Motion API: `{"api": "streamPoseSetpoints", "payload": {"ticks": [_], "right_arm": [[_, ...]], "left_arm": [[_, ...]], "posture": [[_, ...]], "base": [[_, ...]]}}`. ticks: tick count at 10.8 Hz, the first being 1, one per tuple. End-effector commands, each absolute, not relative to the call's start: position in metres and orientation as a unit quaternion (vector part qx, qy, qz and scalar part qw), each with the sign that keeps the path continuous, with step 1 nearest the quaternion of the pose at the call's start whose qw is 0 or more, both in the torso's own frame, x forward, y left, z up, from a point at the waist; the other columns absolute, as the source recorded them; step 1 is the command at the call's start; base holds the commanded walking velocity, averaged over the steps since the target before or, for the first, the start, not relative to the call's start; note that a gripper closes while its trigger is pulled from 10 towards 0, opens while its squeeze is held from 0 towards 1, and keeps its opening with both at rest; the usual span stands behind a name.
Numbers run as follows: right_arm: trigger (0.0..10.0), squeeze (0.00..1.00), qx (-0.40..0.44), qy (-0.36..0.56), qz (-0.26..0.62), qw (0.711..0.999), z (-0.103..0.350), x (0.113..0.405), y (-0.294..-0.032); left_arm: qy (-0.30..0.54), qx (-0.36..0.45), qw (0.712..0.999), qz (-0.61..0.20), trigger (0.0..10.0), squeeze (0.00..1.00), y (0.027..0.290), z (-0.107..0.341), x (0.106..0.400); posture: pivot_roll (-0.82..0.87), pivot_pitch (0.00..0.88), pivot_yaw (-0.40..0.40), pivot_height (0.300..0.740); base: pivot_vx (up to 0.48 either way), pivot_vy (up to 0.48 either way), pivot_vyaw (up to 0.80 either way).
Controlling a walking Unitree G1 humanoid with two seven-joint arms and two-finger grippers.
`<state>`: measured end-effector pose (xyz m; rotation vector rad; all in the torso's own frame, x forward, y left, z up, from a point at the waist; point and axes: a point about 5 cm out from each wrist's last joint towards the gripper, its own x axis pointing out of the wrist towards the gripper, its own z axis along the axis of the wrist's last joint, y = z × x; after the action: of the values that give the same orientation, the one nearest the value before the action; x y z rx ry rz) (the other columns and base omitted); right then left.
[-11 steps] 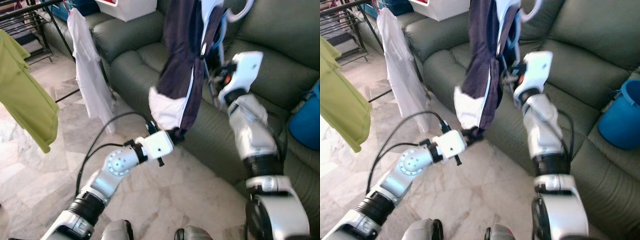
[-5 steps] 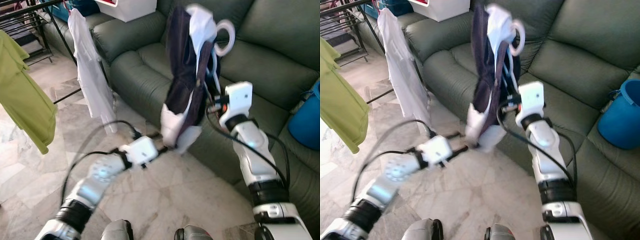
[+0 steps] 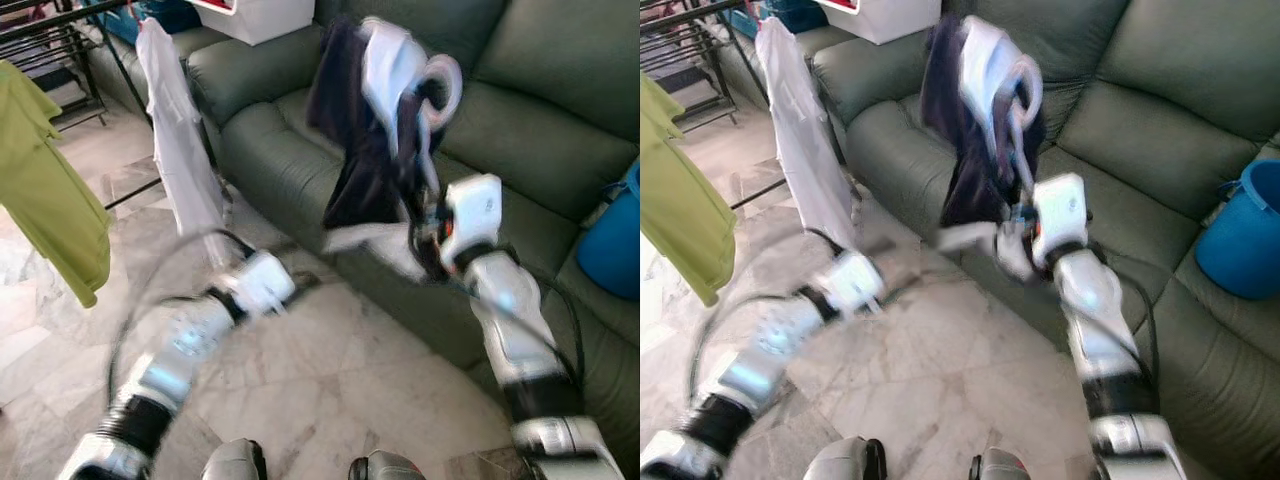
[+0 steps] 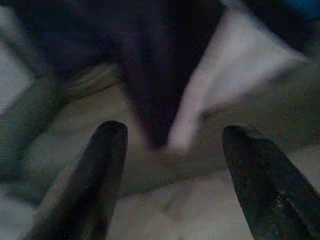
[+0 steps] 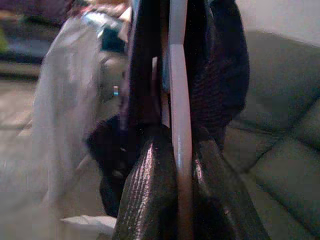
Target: Hang hanger
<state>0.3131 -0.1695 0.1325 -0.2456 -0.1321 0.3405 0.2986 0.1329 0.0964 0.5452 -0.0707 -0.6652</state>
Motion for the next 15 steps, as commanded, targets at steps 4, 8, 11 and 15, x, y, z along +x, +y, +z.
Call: {"api": "streamPoseSetpoints", "payload": {"ticks": [4,8,11,15], "right_arm": [[10.0,0.00,-0.144,-0.043,0.276,0.949,0.114,0.285,-0.162],[10.0,0.00,-0.164,0.040,0.405,0.899,0.096,0.262,-0.179],[10.0,0.00,-0.226,0.075,0.461,0.855,0.097,0.263,-0.199],[10.0,0.00,-0.252,0.051,0.493,0.831,0.107,0.271,-0.190]], "left_arm": [[-0.131,0.265,0.928,-0.226,10.0,1.00,0.153,0.145,0.326],[-0.160,0.400,0.839,-0.333,10.0,1.00,0.171,0.163,0.320],[-0.104,0.429,0.769,-0.462,10.0,1.00,0.167,0.142,0.304],[-0.078,0.425,0.735,-0.522,10.0,0.00,0.156,0.132,0.304]], "posture": [[-0.07,0.059,-0.038,0.740],[-0.07,0.066,-0.036,0.740],[-0.07,0.067,-0.038,0.740],[-0.07,0.066,-0.040,0.740]], "base": [[0.000,0.000,0.00],[0.000,0.000,0.00],[0.000,0.000,0.00],[0.000,0.000,0.00]]}}
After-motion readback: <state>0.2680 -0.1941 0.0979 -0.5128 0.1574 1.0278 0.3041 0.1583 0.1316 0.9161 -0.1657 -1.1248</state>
